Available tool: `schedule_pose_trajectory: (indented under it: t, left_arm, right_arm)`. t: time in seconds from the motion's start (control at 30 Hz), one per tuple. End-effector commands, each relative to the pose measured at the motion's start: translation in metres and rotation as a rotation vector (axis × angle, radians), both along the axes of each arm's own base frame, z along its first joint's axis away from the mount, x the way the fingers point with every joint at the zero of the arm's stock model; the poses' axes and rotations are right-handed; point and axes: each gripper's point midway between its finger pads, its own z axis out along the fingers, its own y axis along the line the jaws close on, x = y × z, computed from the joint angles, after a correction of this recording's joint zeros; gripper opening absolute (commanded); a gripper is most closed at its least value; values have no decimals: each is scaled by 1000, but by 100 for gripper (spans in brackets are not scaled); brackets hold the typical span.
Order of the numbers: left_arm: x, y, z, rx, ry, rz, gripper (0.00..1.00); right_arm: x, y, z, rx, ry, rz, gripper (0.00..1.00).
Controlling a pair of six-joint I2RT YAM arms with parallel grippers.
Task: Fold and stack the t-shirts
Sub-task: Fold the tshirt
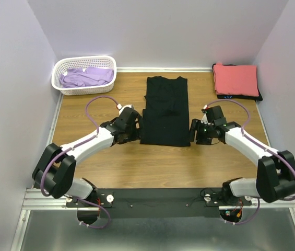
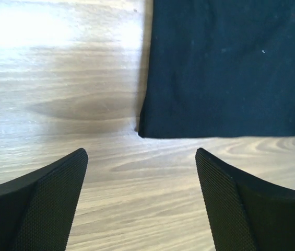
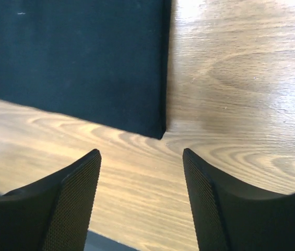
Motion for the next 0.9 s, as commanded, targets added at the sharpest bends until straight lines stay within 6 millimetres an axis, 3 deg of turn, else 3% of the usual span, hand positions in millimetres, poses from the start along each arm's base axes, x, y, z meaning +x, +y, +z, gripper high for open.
schedule_pose_trajectory:
  t: [0.0,0.23,0.53,0.87]
  left_arm:
    - [8,12,-2,151,-22,28,95]
    - [9,12,-6,185,-28,30,95]
    - [10,9,-13,205,-23,17,95]
    - [10,6,-16,209,-21,6,95]
  right_arm:
    - [-2,-16,-18,-219,54,-59,73]
    - [2,-5,-31,-304,70,-47,73]
    - [4,-3,-39,-369,74,-62,61]
    - [-13,-11,-75,-511,159,-49,58]
